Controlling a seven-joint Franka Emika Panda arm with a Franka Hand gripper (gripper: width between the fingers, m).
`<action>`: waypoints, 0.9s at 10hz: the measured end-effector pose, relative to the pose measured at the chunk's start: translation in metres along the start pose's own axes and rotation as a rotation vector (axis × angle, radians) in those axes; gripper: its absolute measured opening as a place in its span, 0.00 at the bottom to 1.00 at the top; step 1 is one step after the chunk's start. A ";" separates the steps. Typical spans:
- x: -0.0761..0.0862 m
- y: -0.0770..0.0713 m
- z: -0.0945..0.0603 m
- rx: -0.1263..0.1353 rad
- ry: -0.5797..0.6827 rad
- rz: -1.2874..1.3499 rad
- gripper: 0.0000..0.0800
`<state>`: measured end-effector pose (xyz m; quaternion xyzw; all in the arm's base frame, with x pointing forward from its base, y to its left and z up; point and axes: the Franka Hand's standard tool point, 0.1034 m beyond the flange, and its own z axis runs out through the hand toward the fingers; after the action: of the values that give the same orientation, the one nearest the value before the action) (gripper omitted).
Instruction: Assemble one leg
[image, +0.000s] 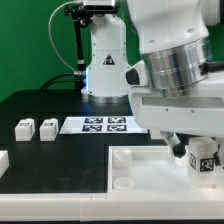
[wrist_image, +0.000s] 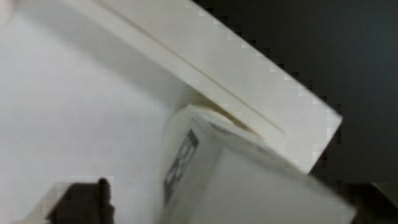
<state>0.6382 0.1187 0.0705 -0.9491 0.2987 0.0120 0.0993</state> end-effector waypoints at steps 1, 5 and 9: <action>0.001 0.001 0.001 0.004 0.003 -0.085 0.81; 0.007 0.004 -0.001 -0.041 0.036 -0.672 0.81; 0.007 0.003 -0.001 -0.037 0.044 -0.638 0.50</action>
Offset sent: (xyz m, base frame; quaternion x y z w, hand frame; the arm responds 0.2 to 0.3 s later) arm -0.0125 -0.0073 0.0009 -0.0446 0.0411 -0.4512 0.8903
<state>0.6424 0.1116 0.0700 -0.9965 -0.0122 -0.0347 0.0744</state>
